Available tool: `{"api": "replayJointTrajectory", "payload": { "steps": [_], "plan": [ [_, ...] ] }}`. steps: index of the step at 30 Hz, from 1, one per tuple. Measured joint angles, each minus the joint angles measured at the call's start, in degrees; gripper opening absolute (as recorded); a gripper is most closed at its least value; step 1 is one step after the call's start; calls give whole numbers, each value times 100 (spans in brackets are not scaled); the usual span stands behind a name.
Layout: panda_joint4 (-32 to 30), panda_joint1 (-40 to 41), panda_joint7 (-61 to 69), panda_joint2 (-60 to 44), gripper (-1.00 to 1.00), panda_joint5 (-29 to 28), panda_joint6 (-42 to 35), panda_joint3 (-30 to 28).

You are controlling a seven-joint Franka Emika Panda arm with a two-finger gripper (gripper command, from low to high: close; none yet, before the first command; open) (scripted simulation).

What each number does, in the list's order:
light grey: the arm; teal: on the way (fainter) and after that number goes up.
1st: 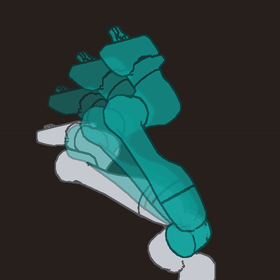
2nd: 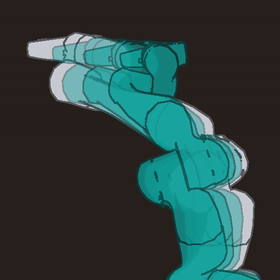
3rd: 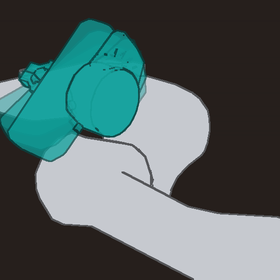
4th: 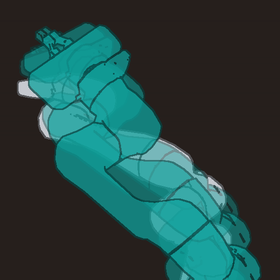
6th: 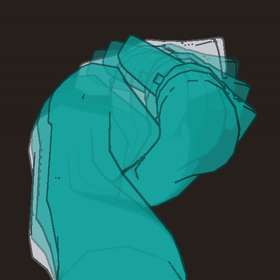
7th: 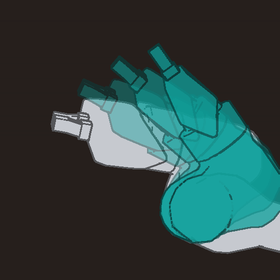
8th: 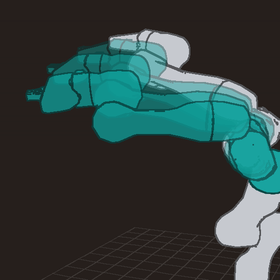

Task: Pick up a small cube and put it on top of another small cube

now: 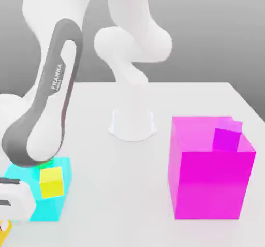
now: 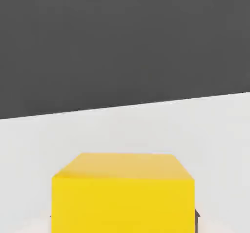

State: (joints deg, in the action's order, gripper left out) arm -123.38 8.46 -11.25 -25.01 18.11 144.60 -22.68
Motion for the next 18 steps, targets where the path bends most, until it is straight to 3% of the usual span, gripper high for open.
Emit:
{"api": "replayJointTrajectory", "payload": {
  "steps": [8, 12, 18],
  "plan": [
    [-1153, -238, -1419, 1437, -100, -475, -342, -619],
    [-1760, -194, -2398, 2271, -100, -1101, -430, -806],
    [-2671, 374, -4020, 3576, -100, -2242, -562, -519]
  ]
}}
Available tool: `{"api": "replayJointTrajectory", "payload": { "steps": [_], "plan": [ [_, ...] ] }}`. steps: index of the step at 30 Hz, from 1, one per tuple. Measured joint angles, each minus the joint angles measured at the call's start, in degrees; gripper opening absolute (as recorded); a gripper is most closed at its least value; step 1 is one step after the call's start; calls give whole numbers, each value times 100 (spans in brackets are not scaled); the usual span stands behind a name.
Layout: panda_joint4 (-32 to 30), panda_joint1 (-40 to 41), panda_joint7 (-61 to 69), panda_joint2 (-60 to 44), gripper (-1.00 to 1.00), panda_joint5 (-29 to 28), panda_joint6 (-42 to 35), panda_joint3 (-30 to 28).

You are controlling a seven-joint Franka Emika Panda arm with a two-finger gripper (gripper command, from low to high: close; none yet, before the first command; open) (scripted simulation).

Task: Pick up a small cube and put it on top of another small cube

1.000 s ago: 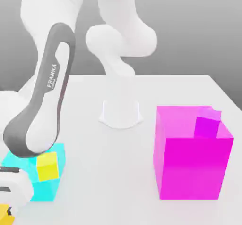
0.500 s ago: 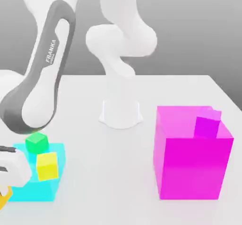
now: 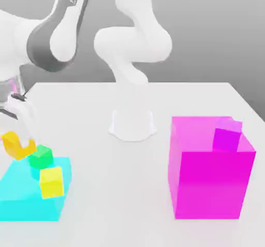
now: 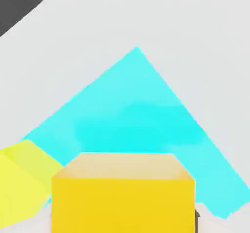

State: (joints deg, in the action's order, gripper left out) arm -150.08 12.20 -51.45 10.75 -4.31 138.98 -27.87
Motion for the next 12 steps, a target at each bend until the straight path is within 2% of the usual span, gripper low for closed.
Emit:
{"api": "replayJointTrajectory", "payload": {
  "steps": [4, 8, 9, 12],
  "plan": [
    [-559, 454, -910, 675, -100, -604, 4, 271],
    [-795, 396, -845, 58, -100, -438, 849, 175],
    [-839, 365, -790, -130, 100, -363, 1075, 144],
    [-839, 365, -790, -130, 100, -363, 1075, 144]
  ]
}}
